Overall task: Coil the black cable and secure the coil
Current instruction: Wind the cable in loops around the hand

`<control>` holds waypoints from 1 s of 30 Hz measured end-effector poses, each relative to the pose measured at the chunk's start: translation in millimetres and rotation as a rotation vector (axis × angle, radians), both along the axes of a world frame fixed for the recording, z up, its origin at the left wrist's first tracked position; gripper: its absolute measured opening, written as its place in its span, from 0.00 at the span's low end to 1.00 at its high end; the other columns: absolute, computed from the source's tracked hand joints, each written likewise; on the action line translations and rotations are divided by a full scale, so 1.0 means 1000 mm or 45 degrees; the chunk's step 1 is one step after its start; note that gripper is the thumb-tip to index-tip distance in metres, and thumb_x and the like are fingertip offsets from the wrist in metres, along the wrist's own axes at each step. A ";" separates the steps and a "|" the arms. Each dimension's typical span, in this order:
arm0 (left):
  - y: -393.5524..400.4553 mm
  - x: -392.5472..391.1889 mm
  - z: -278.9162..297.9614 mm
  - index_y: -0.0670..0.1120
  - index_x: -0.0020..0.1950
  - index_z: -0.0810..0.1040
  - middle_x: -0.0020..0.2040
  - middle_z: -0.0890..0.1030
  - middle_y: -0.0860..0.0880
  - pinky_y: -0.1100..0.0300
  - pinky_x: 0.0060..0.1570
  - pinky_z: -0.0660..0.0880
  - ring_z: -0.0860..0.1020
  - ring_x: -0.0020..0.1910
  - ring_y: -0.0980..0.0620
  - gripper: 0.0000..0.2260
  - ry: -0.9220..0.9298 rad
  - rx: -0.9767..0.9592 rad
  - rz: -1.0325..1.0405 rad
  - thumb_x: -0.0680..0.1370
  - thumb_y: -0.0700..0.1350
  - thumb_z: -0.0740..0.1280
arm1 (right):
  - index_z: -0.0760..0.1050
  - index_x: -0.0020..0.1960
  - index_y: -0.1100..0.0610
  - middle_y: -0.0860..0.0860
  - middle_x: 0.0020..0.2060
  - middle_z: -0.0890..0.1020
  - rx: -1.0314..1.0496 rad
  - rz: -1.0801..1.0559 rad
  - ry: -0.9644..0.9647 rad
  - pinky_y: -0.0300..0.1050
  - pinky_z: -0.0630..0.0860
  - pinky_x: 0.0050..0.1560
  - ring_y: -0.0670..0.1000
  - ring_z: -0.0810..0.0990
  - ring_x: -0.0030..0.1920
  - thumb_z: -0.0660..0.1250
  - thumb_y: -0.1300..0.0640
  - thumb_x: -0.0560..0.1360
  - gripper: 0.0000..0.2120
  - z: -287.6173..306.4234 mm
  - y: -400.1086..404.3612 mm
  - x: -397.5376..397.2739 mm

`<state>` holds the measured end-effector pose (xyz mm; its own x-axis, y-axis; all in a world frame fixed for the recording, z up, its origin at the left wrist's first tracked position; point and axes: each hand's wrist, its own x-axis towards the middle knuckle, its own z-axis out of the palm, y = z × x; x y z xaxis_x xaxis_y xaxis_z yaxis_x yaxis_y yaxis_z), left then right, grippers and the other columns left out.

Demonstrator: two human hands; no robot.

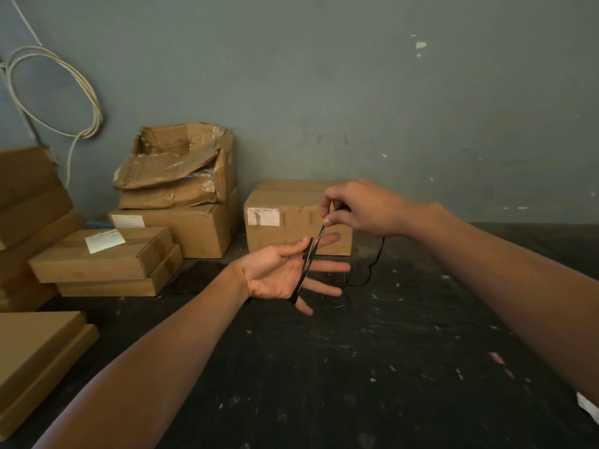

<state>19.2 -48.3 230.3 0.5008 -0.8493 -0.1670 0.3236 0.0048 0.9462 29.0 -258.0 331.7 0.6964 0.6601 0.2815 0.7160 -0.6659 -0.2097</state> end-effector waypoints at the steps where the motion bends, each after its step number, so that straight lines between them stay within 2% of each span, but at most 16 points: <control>1: -0.003 -0.001 0.002 0.63 0.78 0.59 0.79 0.63 0.45 0.19 0.65 0.48 0.61 0.76 0.33 0.23 -0.009 0.020 -0.056 0.82 0.59 0.54 | 0.76 0.46 0.50 0.47 0.36 0.81 0.018 0.003 -0.022 0.47 0.71 0.40 0.47 0.78 0.39 0.71 0.54 0.75 0.03 -0.001 -0.002 0.003; 2: -0.006 -0.003 0.004 0.63 0.78 0.58 0.79 0.62 0.44 0.19 0.65 0.48 0.61 0.76 0.33 0.23 -0.013 0.035 -0.104 0.82 0.59 0.54 | 0.76 0.45 0.50 0.47 0.37 0.81 0.046 0.013 -0.037 0.47 0.72 0.41 0.48 0.78 0.40 0.71 0.54 0.75 0.04 -0.002 -0.005 0.007; 5: -0.009 -0.006 0.010 0.63 0.79 0.57 0.80 0.61 0.43 0.19 0.65 0.48 0.59 0.76 0.32 0.23 -0.005 0.042 -0.172 0.83 0.59 0.51 | 0.77 0.43 0.49 0.39 0.37 0.77 0.162 0.078 -0.068 0.43 0.69 0.41 0.40 0.75 0.40 0.72 0.54 0.74 0.04 -0.007 -0.012 0.013; 7: -0.010 -0.008 0.013 0.62 0.79 0.56 0.80 0.60 0.42 0.19 0.65 0.48 0.58 0.77 0.31 0.23 0.012 0.011 -0.204 0.83 0.58 0.50 | 0.79 0.44 0.50 0.38 0.38 0.76 0.235 0.088 -0.070 0.42 0.69 0.41 0.40 0.75 0.41 0.71 0.53 0.74 0.03 -0.013 -0.016 0.016; 9: -0.012 -0.009 0.015 0.61 0.79 0.56 0.80 0.59 0.42 0.20 0.65 0.51 0.56 0.77 0.31 0.23 0.012 -0.055 -0.262 0.84 0.58 0.50 | 0.80 0.46 0.52 0.41 0.40 0.78 0.294 0.077 -0.040 0.44 0.73 0.44 0.44 0.77 0.43 0.69 0.53 0.76 0.03 -0.023 -0.021 0.022; 11: -0.015 -0.010 0.018 0.61 0.79 0.55 0.80 0.60 0.43 0.23 0.64 0.55 0.55 0.77 0.31 0.23 -0.002 -0.125 -0.297 0.84 0.58 0.49 | 0.80 0.48 0.54 0.47 0.42 0.81 0.387 0.067 0.082 0.48 0.75 0.48 0.51 0.80 0.46 0.66 0.56 0.78 0.05 -0.037 -0.024 0.025; 13: -0.017 -0.012 0.021 0.61 0.79 0.56 0.80 0.60 0.43 0.24 0.63 0.56 0.55 0.77 0.31 0.23 -0.009 -0.175 -0.290 0.83 0.57 0.49 | 0.80 0.49 0.58 0.52 0.41 0.82 0.502 0.043 0.255 0.49 0.76 0.46 0.52 0.80 0.42 0.63 0.60 0.80 0.07 -0.057 -0.027 0.025; 15: -0.020 -0.013 0.024 0.61 0.79 0.57 0.80 0.59 0.43 0.24 0.62 0.57 0.55 0.76 0.30 0.23 -0.019 -0.221 -0.265 0.83 0.57 0.49 | 0.79 0.52 0.61 0.54 0.40 0.81 0.558 0.035 0.384 0.45 0.77 0.41 0.50 0.79 0.38 0.61 0.63 0.80 0.08 -0.086 -0.026 0.018; 17: -0.023 -0.013 0.029 0.61 0.79 0.57 0.79 0.58 0.43 0.24 0.61 0.58 0.56 0.75 0.30 0.23 -0.053 -0.275 -0.253 0.82 0.57 0.49 | 0.78 0.54 0.61 0.57 0.44 0.81 0.513 0.045 0.466 0.45 0.78 0.43 0.50 0.79 0.41 0.59 0.65 0.81 0.09 -0.125 -0.020 0.006; 18: -0.025 -0.013 0.033 0.61 0.79 0.56 0.79 0.57 0.43 0.24 0.61 0.58 0.56 0.75 0.30 0.23 -0.064 -0.298 -0.250 0.82 0.57 0.49 | 0.77 0.54 0.60 0.58 0.43 0.80 0.487 0.024 0.565 0.48 0.77 0.43 0.52 0.77 0.41 0.58 0.64 0.82 0.09 -0.145 -0.016 -0.001; 20: -0.028 -0.011 0.039 0.61 0.79 0.56 0.79 0.57 0.42 0.25 0.60 0.58 0.56 0.75 0.30 0.23 -0.074 -0.321 -0.237 0.82 0.56 0.49 | 0.75 0.57 0.55 0.54 0.39 0.75 0.346 -0.019 0.714 0.57 0.73 0.45 0.52 0.73 0.38 0.56 0.62 0.82 0.11 -0.176 -0.006 -0.013; 22: -0.028 -0.007 0.043 0.61 0.79 0.55 0.79 0.57 0.42 0.24 0.59 0.58 0.57 0.75 0.30 0.23 -0.088 -0.321 -0.205 0.82 0.56 0.49 | 0.73 0.60 0.48 0.52 0.38 0.75 0.163 0.028 0.751 0.60 0.75 0.45 0.51 0.74 0.37 0.55 0.59 0.83 0.12 -0.192 0.006 -0.024; 25: -0.023 0.000 0.041 0.61 0.78 0.56 0.79 0.58 0.43 0.24 0.59 0.59 0.57 0.75 0.30 0.23 -0.080 -0.337 -0.139 0.82 0.56 0.48 | 0.69 0.61 0.41 0.51 0.38 0.76 -0.014 0.122 0.752 0.57 0.78 0.46 0.50 0.76 0.39 0.54 0.53 0.83 0.11 -0.187 0.019 -0.039; 30: -0.005 0.015 0.032 0.61 0.79 0.55 0.80 0.58 0.42 0.22 0.59 0.58 0.57 0.76 0.29 0.23 -0.046 -0.353 -0.003 0.84 0.57 0.47 | 0.67 0.66 0.45 0.47 0.38 0.74 -0.137 0.224 0.690 0.50 0.74 0.41 0.46 0.74 0.37 0.53 0.51 0.83 0.12 -0.166 0.028 -0.055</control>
